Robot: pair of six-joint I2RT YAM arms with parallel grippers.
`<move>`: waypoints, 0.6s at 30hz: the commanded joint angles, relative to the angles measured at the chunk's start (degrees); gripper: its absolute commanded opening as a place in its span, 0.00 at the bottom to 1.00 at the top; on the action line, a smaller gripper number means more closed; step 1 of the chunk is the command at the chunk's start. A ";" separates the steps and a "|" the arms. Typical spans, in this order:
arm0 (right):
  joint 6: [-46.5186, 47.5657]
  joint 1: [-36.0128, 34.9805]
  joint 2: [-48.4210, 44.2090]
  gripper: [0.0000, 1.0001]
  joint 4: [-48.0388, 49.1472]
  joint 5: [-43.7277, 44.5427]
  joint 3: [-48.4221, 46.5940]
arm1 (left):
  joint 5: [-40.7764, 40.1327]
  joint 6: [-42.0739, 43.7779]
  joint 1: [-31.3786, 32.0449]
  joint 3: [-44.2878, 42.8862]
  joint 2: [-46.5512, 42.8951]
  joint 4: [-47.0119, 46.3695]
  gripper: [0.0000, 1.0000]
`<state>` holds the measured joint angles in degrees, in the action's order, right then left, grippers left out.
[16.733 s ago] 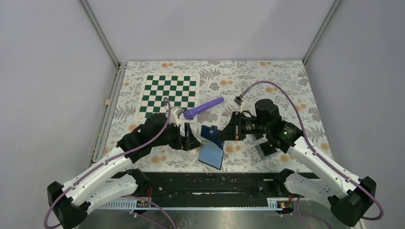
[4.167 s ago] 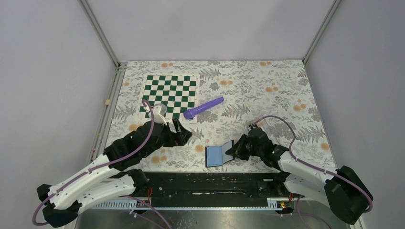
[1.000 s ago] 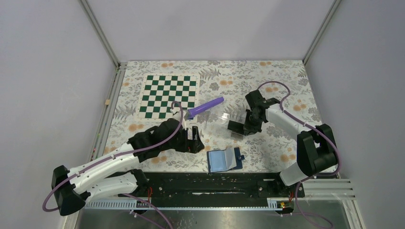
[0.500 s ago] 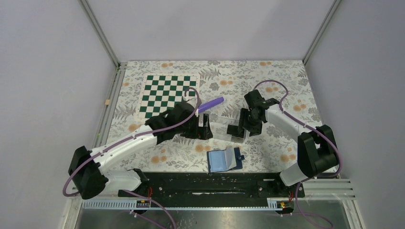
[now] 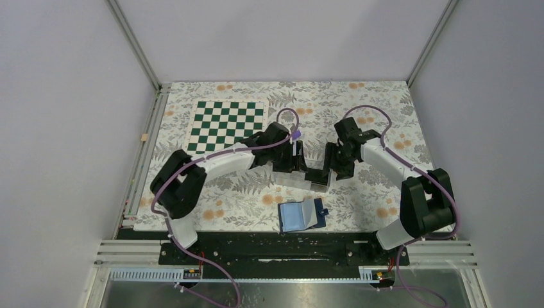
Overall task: Put the credit cards into the card holder
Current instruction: Place the storage box at the center of the board.
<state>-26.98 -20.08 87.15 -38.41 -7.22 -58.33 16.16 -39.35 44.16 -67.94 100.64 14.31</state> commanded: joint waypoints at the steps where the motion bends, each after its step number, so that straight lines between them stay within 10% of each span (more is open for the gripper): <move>1: 1.68 1.82 0.62 0.62 0.89 -3.53 -2.15 | 0.34 -3.13 -0.82 -4.88 5.00 -5.93 0.67; 18: 2.90 2.26 2.94 0.32 1.70 -6.10 -2.65 | -2.10 -3.95 0.33 -10.24 16.48 -3.68 0.55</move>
<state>-25.06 -17.93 89.25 -36.95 -11.75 -59.02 15.62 -42.59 43.88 -75.81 115.33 10.87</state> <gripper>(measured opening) 0.353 0.559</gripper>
